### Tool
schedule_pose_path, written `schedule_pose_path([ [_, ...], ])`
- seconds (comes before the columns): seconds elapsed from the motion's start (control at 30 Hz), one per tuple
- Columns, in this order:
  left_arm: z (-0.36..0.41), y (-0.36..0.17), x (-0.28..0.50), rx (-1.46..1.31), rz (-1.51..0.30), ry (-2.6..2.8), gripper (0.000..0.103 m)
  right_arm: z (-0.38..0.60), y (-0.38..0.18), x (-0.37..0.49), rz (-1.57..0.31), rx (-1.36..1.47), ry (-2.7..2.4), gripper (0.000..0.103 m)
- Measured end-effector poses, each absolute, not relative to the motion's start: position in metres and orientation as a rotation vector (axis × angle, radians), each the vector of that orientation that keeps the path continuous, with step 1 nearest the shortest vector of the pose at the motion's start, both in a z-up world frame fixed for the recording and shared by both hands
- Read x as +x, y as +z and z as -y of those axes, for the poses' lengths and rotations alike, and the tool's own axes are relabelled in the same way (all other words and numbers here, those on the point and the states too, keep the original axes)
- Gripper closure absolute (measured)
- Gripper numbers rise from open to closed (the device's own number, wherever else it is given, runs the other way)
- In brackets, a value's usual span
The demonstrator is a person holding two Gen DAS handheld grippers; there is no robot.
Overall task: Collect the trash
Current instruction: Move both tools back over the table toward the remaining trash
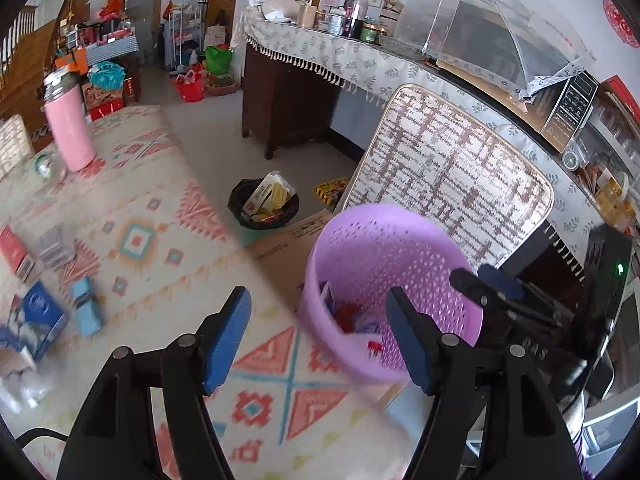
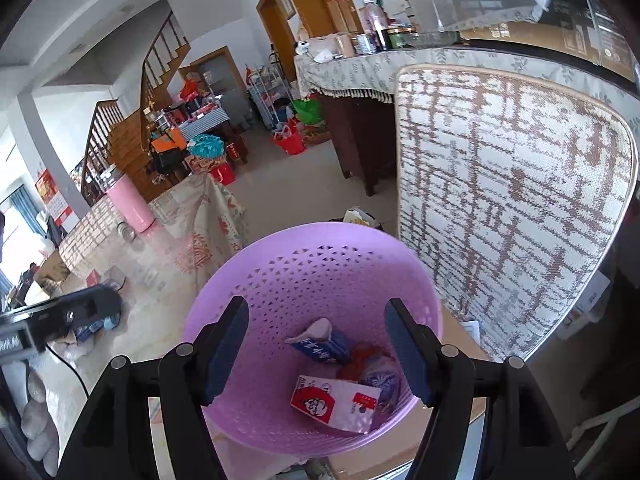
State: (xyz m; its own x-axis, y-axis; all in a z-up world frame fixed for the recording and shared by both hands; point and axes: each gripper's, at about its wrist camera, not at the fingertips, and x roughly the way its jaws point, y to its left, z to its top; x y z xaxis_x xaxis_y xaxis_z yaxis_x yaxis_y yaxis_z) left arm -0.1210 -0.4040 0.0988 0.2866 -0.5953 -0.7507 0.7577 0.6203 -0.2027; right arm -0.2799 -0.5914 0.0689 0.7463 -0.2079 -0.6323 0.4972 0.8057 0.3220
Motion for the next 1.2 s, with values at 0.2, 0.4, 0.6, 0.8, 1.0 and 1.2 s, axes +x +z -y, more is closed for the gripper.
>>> schedule_pose_path([
  [0.2, 0.339, 0.101, -0.12, 0.167, -0.884, -0.87, 0.034, 0.56, 0.072, -0.266, -0.638, 0.462, -0.354, 0.028],
  [0.4, 0.227, 0.105, -0.098, 0.131, -0.819, -0.649, 0.034, 0.522, 0.072, -0.248, -0.662, 0.431, -0.294, 0.025],
  [0.6, 0.114, 0.093, -0.049, 0.044, -0.828, -0.38, 0.034, 0.482, 0.066, -0.224, -0.697, 0.423, -0.221, 0.025],
  [0.8, 0.065, 0.063, 0.008, 0.0, -0.894, -0.287, 0.034, 0.429, 0.067, -0.195, -0.729, 0.378, -0.121, 0.025],
  [1.0, 0.081, 0.041, 0.046, 0.043, -0.905, -0.319, 0.034, 0.382, 0.074, -0.175, -0.752, 0.304, -0.053, 0.025],
  [1.2, 0.077, 0.019, 0.071, -0.01, -0.952, -0.301, 0.035, 0.35, 0.083, -0.155, -0.763, 0.249, 0.012, 0.025],
])
